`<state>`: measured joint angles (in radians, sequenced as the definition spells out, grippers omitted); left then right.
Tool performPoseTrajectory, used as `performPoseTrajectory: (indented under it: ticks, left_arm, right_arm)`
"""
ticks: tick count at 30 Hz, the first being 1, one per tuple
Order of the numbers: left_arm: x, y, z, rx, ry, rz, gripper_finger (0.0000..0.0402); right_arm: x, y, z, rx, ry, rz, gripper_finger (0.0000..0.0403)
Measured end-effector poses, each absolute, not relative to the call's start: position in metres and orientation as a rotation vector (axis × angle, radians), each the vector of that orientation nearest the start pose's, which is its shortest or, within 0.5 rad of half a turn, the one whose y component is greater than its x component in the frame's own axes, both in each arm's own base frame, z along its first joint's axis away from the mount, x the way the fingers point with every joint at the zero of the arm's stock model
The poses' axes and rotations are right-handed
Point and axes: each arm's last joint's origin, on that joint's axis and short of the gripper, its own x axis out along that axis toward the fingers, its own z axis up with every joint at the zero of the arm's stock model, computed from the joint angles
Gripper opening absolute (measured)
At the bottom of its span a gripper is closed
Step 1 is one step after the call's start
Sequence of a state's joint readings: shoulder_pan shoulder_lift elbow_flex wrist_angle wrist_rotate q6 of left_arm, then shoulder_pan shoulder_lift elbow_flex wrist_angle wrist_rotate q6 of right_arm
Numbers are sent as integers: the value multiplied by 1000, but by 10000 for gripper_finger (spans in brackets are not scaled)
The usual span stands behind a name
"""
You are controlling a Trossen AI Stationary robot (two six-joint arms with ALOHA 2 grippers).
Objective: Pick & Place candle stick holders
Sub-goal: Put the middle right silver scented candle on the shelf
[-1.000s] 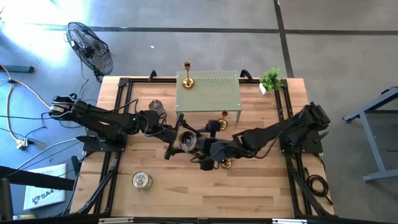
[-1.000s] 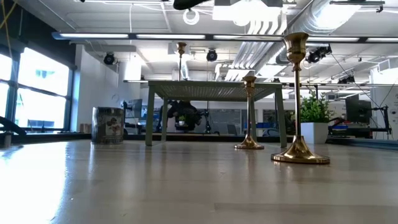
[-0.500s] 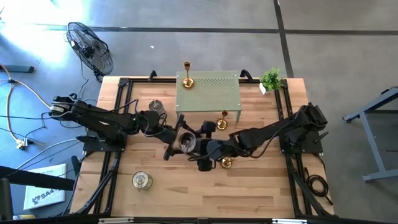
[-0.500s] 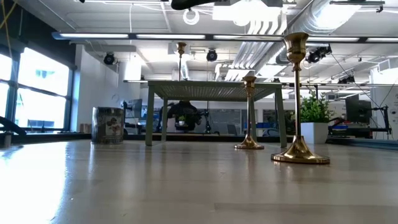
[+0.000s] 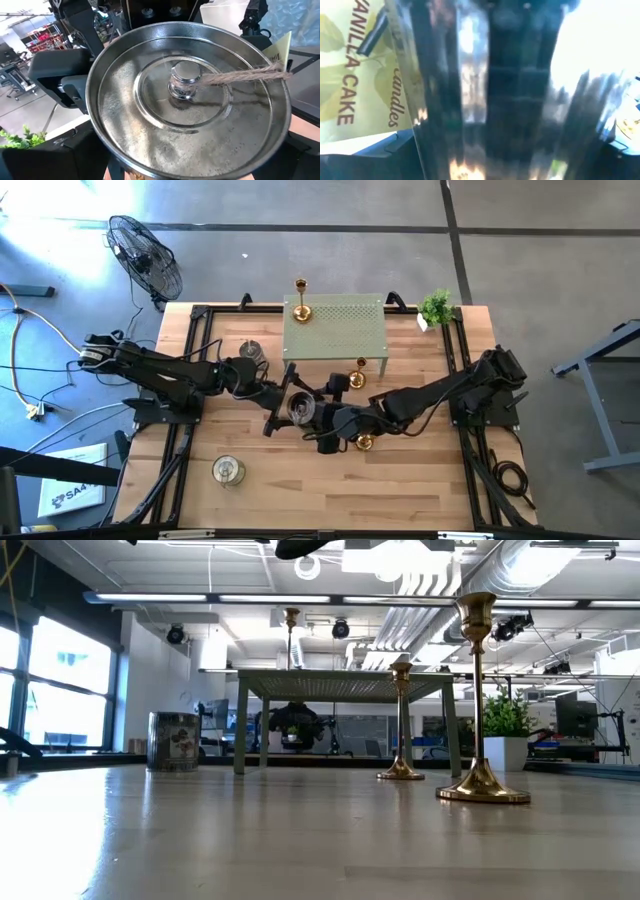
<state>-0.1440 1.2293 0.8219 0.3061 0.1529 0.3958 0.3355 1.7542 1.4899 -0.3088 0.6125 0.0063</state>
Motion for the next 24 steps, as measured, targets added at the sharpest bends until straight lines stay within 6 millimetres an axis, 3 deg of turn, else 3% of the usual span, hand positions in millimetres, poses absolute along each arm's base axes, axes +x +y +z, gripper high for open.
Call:
performPoseTrajectory:
  ticks: [3, 7, 12, 18, 24]
  left_arm:
    - [273, -44, 301, 392, 43, -310, 355]
    - [273, -44, 300, 377, 48, -311, 385]
    - [273, -44, 300, 380, 50, -304, 360]
    - [274, -44, 304, 377, 2, -278, 390]
    - [271, -43, 314, 391, -86, -258, 375]
  right_arm:
    - [380, 115, 307, -261, 513, -270, 349]
    - [380, 115, 306, -293, 529, -259, 349]
    - [380, 115, 306, -298, 532, -259, 349]
    - [379, 115, 307, -316, 525, -297, 349]
    - [374, 123, 310, -361, 508, -376, 349]
